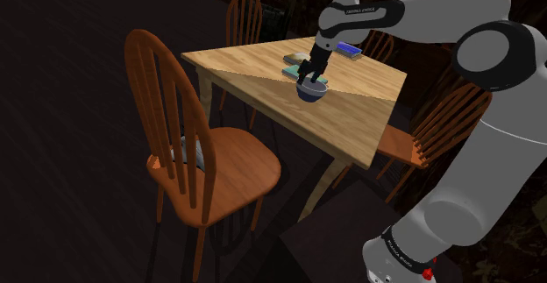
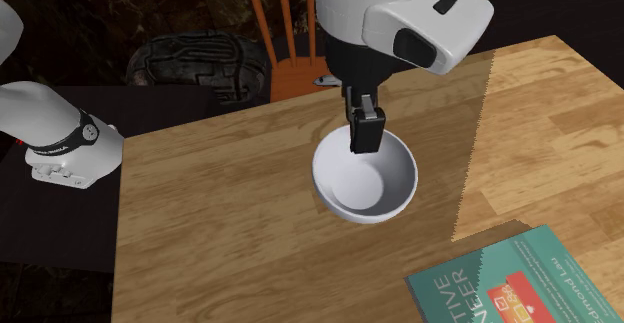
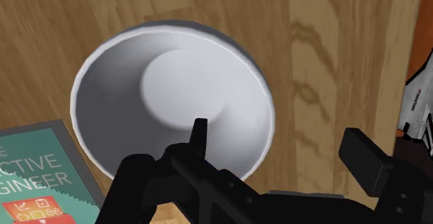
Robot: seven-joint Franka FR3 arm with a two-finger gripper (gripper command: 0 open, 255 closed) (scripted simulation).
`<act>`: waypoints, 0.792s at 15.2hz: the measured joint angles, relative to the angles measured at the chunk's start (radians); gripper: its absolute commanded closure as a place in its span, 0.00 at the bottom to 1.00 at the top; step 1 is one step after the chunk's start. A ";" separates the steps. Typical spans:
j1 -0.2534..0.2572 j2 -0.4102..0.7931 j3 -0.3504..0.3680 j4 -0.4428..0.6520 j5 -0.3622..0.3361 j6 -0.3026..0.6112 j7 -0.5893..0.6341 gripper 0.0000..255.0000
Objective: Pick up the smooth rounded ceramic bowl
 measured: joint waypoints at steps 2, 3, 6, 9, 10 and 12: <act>0.001 0.005 0.001 -0.011 0.002 0.016 -0.001 1.00; 0.001 0.004 0.001 -0.015 0.001 0.019 0.000 1.00; 0.001 0.003 0.001 -0.018 0.001 0.022 0.000 1.00; 0.001 0.003 0.001 -0.018 0.002 0.022 0.000 1.00; 0.001 0.003 0.001 -0.018 0.002 0.022 0.000 1.00; 0.001 0.004 0.001 -0.016 0.002 0.021 -0.001 1.00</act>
